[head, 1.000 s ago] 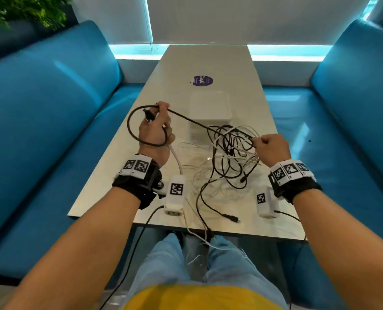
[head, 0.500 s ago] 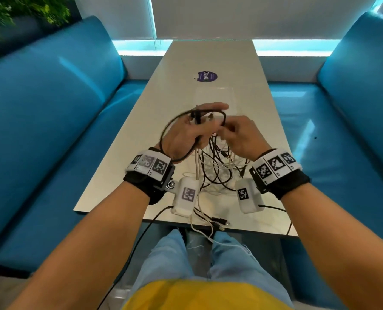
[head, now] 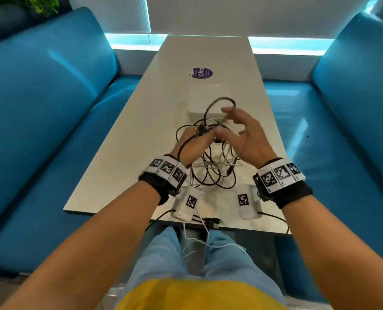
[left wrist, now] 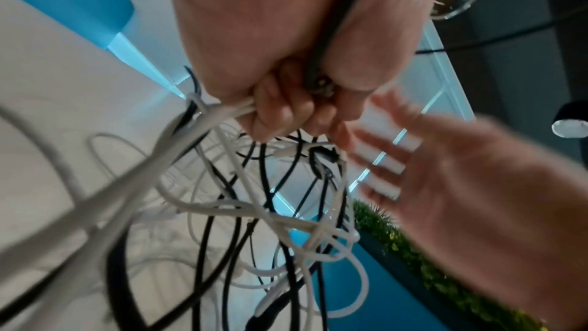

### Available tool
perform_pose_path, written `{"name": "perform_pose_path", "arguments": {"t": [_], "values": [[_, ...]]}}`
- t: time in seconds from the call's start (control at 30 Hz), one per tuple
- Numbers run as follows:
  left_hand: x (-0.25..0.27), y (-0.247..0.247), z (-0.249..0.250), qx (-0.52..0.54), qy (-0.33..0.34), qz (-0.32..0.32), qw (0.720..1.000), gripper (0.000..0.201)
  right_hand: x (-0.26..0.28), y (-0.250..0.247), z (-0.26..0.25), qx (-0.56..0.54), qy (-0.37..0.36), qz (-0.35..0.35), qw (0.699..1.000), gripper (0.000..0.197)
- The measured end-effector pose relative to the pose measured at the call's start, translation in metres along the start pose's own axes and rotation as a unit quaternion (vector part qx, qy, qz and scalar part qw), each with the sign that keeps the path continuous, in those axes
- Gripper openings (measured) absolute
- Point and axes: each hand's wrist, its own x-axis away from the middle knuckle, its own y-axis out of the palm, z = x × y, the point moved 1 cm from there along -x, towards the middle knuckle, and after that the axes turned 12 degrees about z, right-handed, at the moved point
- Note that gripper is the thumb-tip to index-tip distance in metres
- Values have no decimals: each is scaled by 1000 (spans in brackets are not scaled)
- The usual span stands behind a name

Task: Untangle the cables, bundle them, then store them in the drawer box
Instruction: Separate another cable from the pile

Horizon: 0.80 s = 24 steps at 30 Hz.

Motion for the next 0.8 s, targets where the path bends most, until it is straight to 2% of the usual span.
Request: {"name": "perform_pose_path", "arguments": {"t": [0.07,0.13,0.27,0.4,0.53,0.7,0.8], "values": [[-2,-5,0,31,-24,2,999,40,3,2,11,42,4,-61,997,26],[-4,-11,-5,47,-29,9,998,42,2,4,21,40,34,-78,996,20],[-1,-19,-10,111,-36,39,992,36,-6,4,28,79,59,-34,995,18],[-1,-22,-12,167,-56,101,979,34,-15,2,28,80,84,-3,993,11],[-1,-22,-8,207,-65,132,967,33,-18,-4,29,77,107,5,991,17],[-9,-42,-12,300,-120,177,930,35,-19,-27,49,166,140,33,976,13],[-13,-56,-12,319,-121,195,919,33,-17,-37,67,215,171,45,960,16]]}}
